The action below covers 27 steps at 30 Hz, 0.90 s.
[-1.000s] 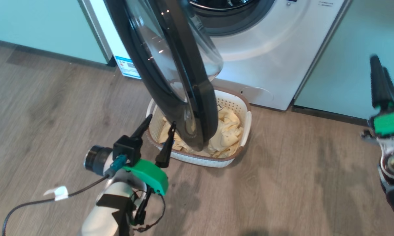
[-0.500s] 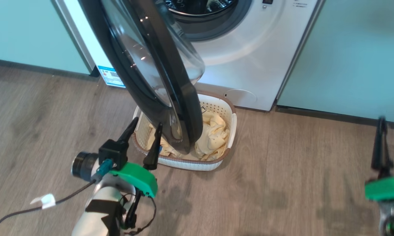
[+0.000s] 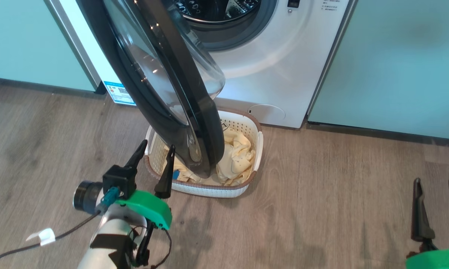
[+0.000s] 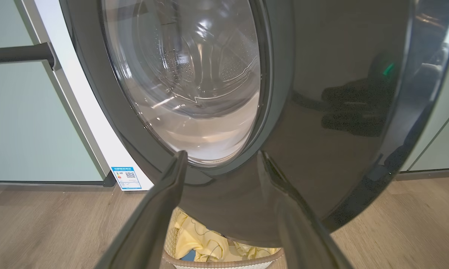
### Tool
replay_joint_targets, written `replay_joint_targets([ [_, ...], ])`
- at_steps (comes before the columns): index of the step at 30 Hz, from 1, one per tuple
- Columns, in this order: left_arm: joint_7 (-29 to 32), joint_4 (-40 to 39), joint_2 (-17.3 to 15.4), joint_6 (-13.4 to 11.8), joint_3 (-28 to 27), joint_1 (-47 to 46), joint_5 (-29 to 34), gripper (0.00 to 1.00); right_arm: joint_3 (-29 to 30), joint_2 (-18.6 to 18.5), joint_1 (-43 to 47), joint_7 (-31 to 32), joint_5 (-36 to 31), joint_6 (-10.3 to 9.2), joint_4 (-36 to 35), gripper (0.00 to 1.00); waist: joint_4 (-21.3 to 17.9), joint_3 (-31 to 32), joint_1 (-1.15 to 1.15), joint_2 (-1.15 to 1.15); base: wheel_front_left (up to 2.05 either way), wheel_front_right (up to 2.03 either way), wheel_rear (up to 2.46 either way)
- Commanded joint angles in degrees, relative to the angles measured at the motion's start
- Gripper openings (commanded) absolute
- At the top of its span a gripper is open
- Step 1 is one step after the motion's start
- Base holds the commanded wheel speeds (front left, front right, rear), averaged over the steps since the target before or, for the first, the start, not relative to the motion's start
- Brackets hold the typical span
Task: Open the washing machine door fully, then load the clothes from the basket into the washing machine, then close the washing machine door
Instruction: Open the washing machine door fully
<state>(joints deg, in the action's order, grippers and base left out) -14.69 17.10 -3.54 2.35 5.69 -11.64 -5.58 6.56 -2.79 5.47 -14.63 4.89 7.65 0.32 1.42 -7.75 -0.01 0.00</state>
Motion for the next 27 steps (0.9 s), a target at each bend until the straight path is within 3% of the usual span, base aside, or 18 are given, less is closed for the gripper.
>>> replay_joint_targets([
  [1,-0.31,-1.96,-1.21,-0.08,-2.1,-0.71,0.0,1.0,-0.73,-0.22,-0.06,-0.36,-0.48,-0.16,-2.47,1.0,0.01,0.17,0.01,0.0,0.0,0.0,0.0],
  [27,-0.31,-0.88,-0.48,0.99,-2.64,-1.22,0.21,1.0,0.94,-0.1,2.51,-0.37,1.92,-0.16,-4.19,1.0,-0.16,1.27,0.01,0.0,0.0,0.0,0.0],
])
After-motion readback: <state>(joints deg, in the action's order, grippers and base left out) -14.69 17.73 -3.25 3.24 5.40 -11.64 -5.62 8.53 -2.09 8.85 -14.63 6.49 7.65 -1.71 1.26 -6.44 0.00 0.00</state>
